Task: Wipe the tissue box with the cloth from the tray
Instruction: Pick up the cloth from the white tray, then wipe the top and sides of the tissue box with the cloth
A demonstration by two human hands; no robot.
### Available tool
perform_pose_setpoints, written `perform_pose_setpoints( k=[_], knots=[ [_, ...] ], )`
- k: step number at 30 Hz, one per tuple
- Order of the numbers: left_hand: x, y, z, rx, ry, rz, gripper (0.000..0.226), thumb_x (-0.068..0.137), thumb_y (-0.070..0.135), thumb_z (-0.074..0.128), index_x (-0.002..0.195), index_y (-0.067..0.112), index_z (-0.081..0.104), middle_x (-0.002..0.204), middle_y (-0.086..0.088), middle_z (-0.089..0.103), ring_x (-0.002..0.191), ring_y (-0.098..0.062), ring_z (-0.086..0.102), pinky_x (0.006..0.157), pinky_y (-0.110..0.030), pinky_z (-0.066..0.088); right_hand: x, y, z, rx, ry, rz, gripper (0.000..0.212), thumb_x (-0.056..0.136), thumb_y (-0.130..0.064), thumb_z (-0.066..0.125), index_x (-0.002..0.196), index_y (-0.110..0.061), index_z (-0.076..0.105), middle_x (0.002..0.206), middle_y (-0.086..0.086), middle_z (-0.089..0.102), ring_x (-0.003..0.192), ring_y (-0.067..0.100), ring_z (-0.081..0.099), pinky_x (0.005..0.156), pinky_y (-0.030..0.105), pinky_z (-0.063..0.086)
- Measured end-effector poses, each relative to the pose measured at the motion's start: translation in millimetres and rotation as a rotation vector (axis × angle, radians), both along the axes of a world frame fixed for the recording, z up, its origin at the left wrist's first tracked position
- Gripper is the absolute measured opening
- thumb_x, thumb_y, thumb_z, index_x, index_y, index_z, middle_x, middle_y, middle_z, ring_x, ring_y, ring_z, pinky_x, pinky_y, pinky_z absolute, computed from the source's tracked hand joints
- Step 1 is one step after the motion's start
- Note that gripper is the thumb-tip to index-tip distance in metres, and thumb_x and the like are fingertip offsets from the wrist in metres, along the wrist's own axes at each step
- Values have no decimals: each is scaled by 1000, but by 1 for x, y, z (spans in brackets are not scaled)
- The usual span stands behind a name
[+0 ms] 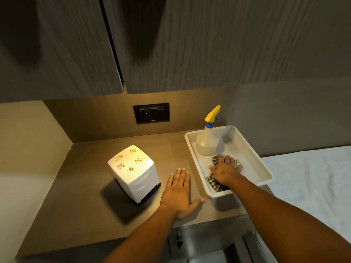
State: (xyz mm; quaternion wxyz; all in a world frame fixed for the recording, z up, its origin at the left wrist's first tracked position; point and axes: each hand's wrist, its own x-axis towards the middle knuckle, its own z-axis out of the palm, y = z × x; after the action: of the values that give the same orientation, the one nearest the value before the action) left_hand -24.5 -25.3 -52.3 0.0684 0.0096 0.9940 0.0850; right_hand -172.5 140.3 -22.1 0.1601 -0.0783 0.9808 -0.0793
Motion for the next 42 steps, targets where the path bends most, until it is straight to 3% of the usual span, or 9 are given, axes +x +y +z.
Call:
perform_pose_setpoints(
  k=[3,5,10,16,20,24,31,37,42],
  knots=[
    [-1,0,0,1,-1,2,110,84,87,9,159,8,-10,168,-11,-16,152,-25,-23,123,-48,-10,-4,-4,0,-8,28,-33,60,97,-22,44,151,-17,17,160,15,16,147,35,8,116,60,2],
    [-1,0,-1,-1,0,-1,111,84,88,8,159,8,-11,168,-11,-16,152,-24,-23,123,-48,-10,-3,-7,2,-16,36,-54,65,93,-14,50,150,-15,19,158,15,19,146,38,11,116,58,6],
    [-3,1,-3,10,-9,15,112,83,89,7,159,10,-13,167,-9,-19,151,-24,-26,123,-47,-10,0,-6,6,-77,80,-64,58,90,-21,61,140,-14,33,144,15,39,136,37,32,113,53,25],
    [-1,-4,6,26,13,17,110,85,87,11,158,9,-16,167,-11,-21,150,-23,-28,122,-42,-14,3,6,26,-380,145,-80,24,99,-40,39,115,-26,49,115,7,59,103,25,57,98,52,46],
    [6,-6,28,12,78,11,103,91,80,17,158,9,-15,167,-12,-21,150,-24,-28,122,-42,-14,14,4,52,-466,206,-17,26,100,-32,37,123,-26,48,119,8,60,103,23,57,100,51,45],
    [17,-5,58,16,167,20,100,94,77,20,159,9,-13,167,-12,-19,151,-23,-26,121,-41,-15,29,-8,78,-412,301,163,43,99,-11,43,142,-15,37,137,17,50,123,36,49,103,54,41],
    [44,-18,104,-19,372,40,97,97,74,25,160,6,-5,168,-14,-13,152,-22,-24,121,-39,-15,58,-59,117,-516,339,338,55,97,-7,48,147,-22,32,153,14,38,139,36,34,111,50,32],
    [72,-65,123,-15,498,194,103,92,76,29,160,8,-7,168,-12,-14,153,-23,-22,123,-39,-10,85,-111,140,-665,300,537,54,89,-1,54,137,-24,45,133,10,55,120,30,50,98,40,40],
    [93,-122,110,-9,441,370,113,87,84,28,158,8,-16,165,-10,-25,151,-22,-28,122,-38,-14,98,-155,133,-661,260,624,49,91,-4,53,135,-25,48,129,7,58,116,28,51,92,36,39]
  ],
)
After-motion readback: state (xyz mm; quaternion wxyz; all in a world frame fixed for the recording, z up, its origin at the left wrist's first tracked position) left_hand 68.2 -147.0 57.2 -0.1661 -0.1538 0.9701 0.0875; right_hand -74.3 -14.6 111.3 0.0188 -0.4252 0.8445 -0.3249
